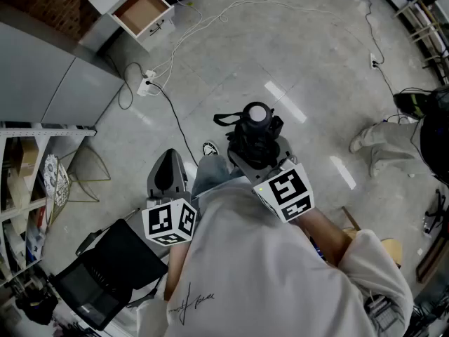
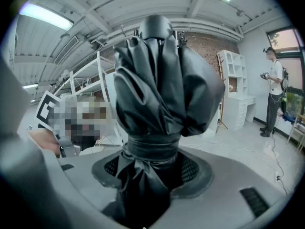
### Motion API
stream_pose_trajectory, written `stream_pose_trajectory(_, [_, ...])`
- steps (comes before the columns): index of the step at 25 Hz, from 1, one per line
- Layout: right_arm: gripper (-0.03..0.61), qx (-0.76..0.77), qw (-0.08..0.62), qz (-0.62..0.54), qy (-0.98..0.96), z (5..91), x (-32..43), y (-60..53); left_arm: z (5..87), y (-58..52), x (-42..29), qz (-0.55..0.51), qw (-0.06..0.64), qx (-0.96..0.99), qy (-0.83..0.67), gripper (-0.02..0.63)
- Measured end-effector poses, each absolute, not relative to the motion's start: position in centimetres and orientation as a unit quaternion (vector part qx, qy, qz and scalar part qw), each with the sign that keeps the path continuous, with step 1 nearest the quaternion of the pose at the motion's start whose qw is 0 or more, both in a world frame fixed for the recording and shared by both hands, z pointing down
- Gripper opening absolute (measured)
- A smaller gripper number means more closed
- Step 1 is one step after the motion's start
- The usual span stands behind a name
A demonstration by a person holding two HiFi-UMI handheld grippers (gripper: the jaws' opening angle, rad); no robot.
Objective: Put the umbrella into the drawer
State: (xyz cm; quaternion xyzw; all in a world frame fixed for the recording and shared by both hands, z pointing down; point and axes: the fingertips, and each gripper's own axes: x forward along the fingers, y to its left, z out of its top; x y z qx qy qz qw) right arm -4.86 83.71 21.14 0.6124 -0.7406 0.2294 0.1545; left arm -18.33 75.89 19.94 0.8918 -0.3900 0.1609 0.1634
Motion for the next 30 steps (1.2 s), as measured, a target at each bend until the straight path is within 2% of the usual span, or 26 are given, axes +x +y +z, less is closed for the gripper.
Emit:
stream_pose_trajectory(16, [0.261,0.601,0.142,0.245,-0.747,20.9,-0.7,80.5,20.5,73.1,-14.4,0.172,0.17,0.888,-0.39,0.018])
stream_pose_trajectory(30, [0.262,0.589,0.171,0.246,-0.751,20.7,1.2,70.9,20.1,62.9,-11.1,0.168,0.171,0.892,-0.384,0.018])
